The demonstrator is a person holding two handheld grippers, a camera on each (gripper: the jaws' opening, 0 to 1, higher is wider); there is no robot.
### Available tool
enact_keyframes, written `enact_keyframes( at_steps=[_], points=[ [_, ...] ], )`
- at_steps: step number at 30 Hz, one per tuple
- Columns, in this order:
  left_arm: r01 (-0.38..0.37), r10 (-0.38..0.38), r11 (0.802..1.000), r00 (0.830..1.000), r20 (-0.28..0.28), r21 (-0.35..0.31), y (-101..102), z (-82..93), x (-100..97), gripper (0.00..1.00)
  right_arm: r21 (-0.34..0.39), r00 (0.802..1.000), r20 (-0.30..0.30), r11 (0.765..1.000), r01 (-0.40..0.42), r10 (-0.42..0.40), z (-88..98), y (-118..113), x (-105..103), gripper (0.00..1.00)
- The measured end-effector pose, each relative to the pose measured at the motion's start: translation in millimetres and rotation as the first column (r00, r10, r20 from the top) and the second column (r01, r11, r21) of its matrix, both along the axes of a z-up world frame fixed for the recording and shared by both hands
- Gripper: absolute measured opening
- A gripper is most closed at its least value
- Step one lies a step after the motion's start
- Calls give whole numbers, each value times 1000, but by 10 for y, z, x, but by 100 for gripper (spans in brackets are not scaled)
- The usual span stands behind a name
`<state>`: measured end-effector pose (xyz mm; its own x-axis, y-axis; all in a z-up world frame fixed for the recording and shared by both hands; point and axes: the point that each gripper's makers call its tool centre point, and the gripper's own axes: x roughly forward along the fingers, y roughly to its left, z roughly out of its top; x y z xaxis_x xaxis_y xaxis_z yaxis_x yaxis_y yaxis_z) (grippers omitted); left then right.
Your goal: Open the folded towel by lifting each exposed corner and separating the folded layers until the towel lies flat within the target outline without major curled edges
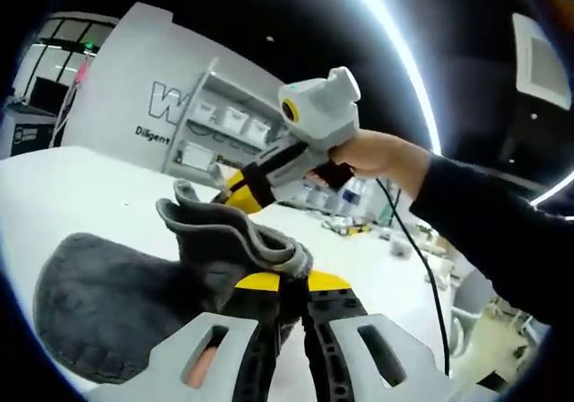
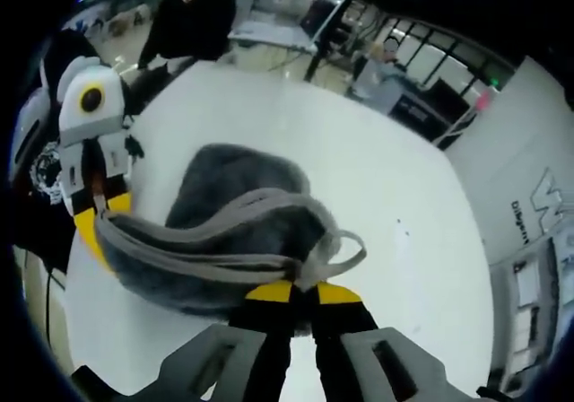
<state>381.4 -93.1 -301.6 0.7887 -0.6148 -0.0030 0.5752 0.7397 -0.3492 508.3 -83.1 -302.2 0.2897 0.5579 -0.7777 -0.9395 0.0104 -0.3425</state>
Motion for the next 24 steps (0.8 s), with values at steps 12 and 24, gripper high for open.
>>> enact_keyframes(
  at_steps=[12,24],
  points=[
    [43,-43,999,999,-19,15,-141,-54,19,5,1,1000,-4,1000,27,-27,-41,-199,-41,2],
    [59,-58,998,998,-21,26,-264,-62,22,5,5,999,3,999,45,-45,-57,-386,-14,3]
  ],
)
